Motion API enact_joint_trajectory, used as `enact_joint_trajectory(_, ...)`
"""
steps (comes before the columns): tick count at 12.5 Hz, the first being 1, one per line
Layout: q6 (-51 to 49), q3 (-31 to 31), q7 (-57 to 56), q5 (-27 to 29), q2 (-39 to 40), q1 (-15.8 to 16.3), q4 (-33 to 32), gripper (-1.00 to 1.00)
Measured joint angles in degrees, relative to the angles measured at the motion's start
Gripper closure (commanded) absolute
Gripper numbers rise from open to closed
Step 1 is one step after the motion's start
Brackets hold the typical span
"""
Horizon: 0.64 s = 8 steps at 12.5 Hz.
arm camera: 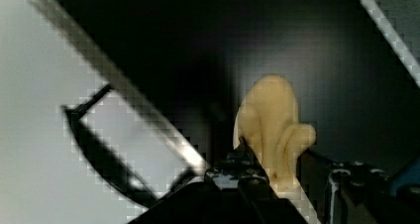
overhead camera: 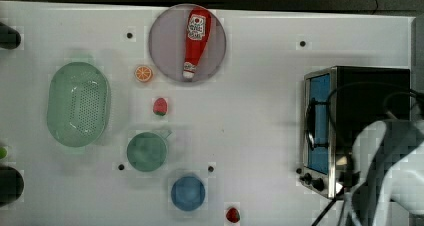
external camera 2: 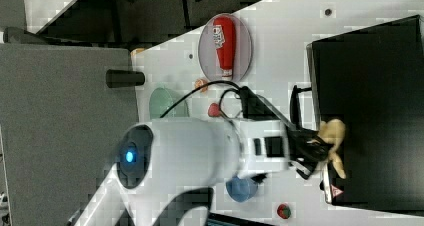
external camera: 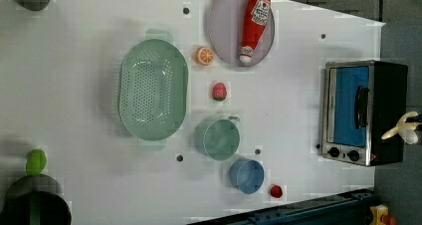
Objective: Pick banana from table and place on oven.
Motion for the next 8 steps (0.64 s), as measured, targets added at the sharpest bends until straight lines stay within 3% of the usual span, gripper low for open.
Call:
enact_joint_trajectory(5, 1.97, -1.65, -4.25, 0.92, 0.07, 0.01, 0.95, -0.95)
enact_joint_trajectory(8, 2.1, -1.43, -5.99, 0.92, 0.14, 0.28, 1.34, -1.0)
